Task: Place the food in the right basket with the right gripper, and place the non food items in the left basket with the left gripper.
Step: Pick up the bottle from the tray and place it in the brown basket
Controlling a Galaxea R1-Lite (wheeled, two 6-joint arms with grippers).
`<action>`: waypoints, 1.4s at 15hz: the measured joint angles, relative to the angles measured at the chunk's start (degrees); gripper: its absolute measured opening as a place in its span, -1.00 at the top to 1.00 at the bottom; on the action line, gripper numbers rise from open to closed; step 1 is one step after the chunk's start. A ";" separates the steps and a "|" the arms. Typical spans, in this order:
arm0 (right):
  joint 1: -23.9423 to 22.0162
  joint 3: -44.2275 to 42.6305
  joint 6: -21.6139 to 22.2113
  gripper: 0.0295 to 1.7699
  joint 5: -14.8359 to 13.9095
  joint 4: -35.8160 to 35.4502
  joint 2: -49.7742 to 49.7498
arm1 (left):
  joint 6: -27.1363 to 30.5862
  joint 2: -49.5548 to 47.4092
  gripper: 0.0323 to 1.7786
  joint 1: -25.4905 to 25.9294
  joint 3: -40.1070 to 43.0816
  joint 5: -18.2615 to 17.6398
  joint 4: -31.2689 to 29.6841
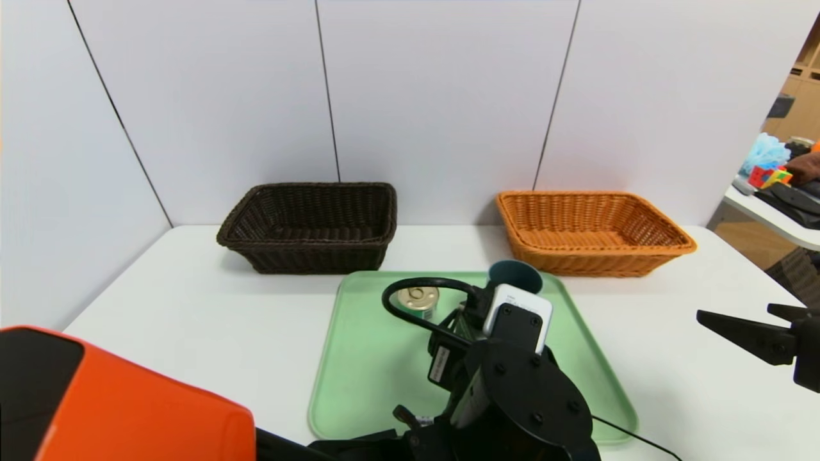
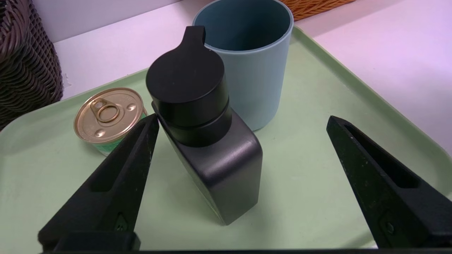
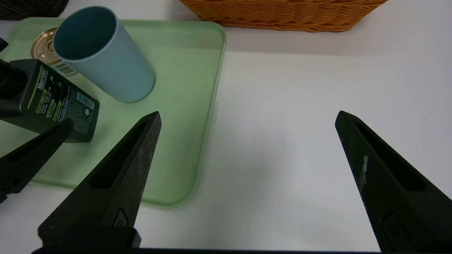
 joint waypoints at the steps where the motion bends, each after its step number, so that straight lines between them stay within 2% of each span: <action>1: 0.00 0.01 0.00 -0.92 -0.01 0.00 0.00 | 0.55 0.67 -0.90 0.28 0.02 0.22 -1.29; 10: 0.00 0.39 0.01 -0.92 0.21 -0.01 0.02 | 1.76 2.22 -0.90 1.13 2.15 1.62 -3.91; 15: 0.00 0.39 0.00 -0.92 0.93 -0.01 0.02 | 5.47 3.40 -0.90 1.28 3.83 2.58 -11.33; 21: 0.00 0.39 0.01 -0.92 1.04 -0.06 0.02 | 5.47 4.17 -0.90 1.22 4.74 2.76 -11.67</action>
